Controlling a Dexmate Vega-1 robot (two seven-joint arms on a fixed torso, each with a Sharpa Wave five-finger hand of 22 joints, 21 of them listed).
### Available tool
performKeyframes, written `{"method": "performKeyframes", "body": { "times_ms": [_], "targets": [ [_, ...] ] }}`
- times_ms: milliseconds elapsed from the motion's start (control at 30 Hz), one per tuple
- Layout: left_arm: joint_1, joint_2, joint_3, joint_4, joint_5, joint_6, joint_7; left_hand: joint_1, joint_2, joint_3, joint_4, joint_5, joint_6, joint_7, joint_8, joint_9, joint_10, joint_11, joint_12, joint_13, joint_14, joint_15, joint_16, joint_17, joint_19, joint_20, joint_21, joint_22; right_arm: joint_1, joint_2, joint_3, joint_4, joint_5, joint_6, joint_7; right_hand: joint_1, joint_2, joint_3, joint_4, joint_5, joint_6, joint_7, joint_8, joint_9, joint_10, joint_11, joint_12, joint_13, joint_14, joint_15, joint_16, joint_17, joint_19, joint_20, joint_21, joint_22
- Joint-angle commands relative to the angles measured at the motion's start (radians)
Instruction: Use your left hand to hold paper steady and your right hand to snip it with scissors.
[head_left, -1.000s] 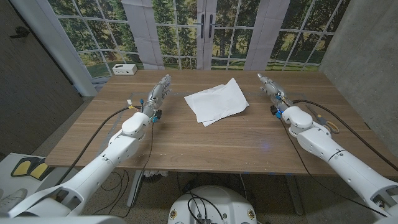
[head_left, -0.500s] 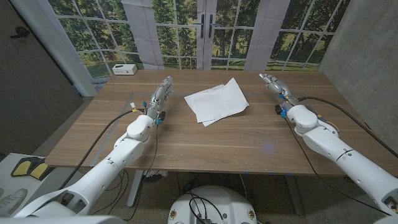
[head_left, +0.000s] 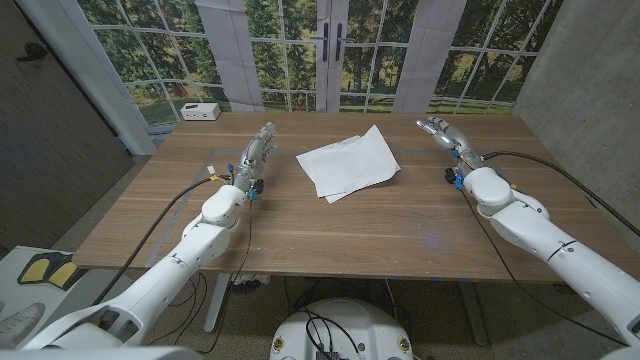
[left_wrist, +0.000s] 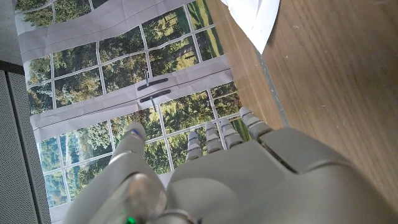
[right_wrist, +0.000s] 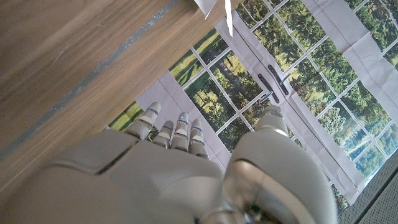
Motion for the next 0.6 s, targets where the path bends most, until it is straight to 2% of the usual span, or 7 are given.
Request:
{"method": "performKeyframes", "body": {
  "times_ms": [33, 267, 433, 600],
  "targets": [
    [-0.021, -0.012, 0.002, 0.04, -0.007, -0.011, -0.021, 0.005, -0.008, 0.002, -0.004, 0.0, 0.006, -0.003, 0.002, 0.005, 0.004, -0.002, 0.006, 0.005, 0.007, -0.036, 0.003, 0.004, 0.008, -0.003, 0.005, 0.001, -0.017, -0.043, -0.001, -0.093, -0.081, -0.136, -0.061, 0.022, 0.004, 0.006, -0.011, 0.002, 0.015, 0.002, 0.009, 0.004, 0.013, -0.002, 0.007, 0.004, 0.01, -0.001, 0.008, 0.002, 0.018, -0.001, 0.009, 0.005],
    [-0.06, -0.047, 0.008, 0.12, -0.02, -0.043, -0.051, 0.006, -0.009, 0.001, -0.003, 0.0, 0.008, -0.003, 0.003, 0.005, 0.005, -0.001, 0.006, 0.005, 0.007, -0.036, 0.003, 0.004, 0.009, -0.004, 0.005, 0.002, -0.022, -0.062, 0.002, -0.139, -0.101, -0.236, -0.079, 0.039, 0.006, 0.013, -0.019, 0.001, 0.026, 0.004, 0.012, 0.004, 0.02, 0.001, 0.006, 0.005, 0.018, 0.0, 0.009, 0.002, 0.029, -0.004, 0.011, 0.005],
    [-0.07, -0.031, 0.009, 0.127, -0.017, -0.032, -0.068, 0.007, -0.009, 0.001, -0.003, 0.0, 0.007, -0.001, 0.002, 0.005, 0.004, -0.001, 0.005, 0.005, 0.007, -0.035, 0.002, 0.004, 0.009, -0.005, 0.005, 0.002, -0.029, -0.065, -0.002, -0.159, -0.132, -0.29, -0.115, 0.064, 0.007, 0.023, -0.026, 0.0, 0.037, 0.004, 0.014, 0.004, 0.039, -0.001, 0.008, 0.007, 0.051, -0.006, 0.019, 0.003, 0.055, -0.002, 0.017, 0.005],
    [-0.07, -0.012, 0.005, 0.122, -0.011, -0.019, -0.063, 0.008, -0.01, 0.001, -0.003, 0.0, 0.007, -0.002, 0.001, 0.005, 0.001, 0.002, 0.004, 0.005, 0.005, -0.033, 0.001, 0.004, 0.009, -0.006, 0.004, 0.002, -0.041, -0.066, 0.002, -0.173, -0.142, -0.321, -0.137, 0.073, 0.007, 0.027, -0.028, -0.001, 0.041, -0.003, 0.014, 0.004, 0.045, -0.005, 0.008, 0.007, 0.056, -0.017, 0.018, 0.003, 0.064, 0.002, 0.018, 0.005]
  ]
}}
